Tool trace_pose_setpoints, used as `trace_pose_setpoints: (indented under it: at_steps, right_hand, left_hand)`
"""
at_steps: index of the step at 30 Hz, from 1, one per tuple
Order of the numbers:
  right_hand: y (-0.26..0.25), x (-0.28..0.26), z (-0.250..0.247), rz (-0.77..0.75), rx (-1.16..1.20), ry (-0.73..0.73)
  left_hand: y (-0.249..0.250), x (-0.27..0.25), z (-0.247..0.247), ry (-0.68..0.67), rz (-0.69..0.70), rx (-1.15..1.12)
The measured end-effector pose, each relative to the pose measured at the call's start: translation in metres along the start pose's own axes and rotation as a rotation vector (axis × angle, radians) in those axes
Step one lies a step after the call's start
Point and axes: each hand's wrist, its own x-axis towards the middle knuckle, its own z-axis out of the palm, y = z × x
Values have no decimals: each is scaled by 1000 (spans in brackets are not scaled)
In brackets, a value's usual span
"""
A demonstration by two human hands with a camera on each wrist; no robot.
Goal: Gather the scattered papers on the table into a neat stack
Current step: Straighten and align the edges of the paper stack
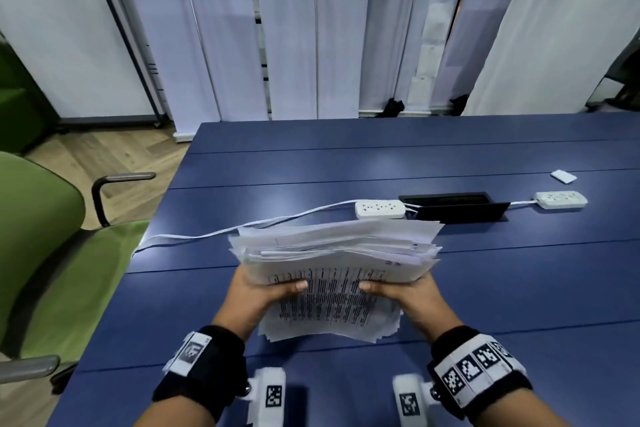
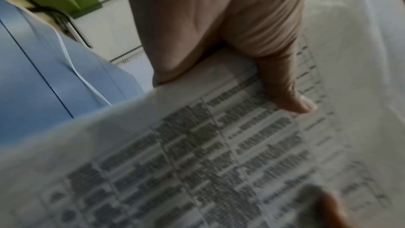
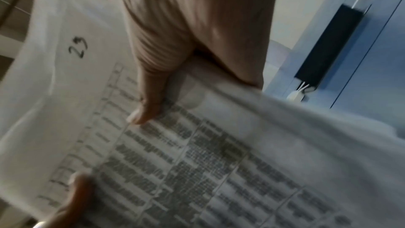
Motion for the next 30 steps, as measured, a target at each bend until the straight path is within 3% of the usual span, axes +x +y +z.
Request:
trace_pose_setpoints:
  at_steps: [4,10,13,18,20,23,30]
  right_hand:
    - [-15,7,20,-26,107,95]
    - [-55,11,29,-179,67,121]
    - [-40,7,20,-137,32,91]
    - [-6,-1,-1,-10,-19,36]
    - [-1,-3,5,-1,5,45]
    - [-5,-2,19,-31,66,114]
    - [-54,4,33,-197,63,114]
  left_hand:
    - [23,5,20,87,82,-27]
    - [59,11,28,59,239,-46]
    - [43,11,13,62,195,-22]
    - [1,7,-7,45,-10,-11]
    - [-2,5,2,23,-4,3]
    - [7,6,15,98,45,-23]
    - [46,16,17,144,190,-79]
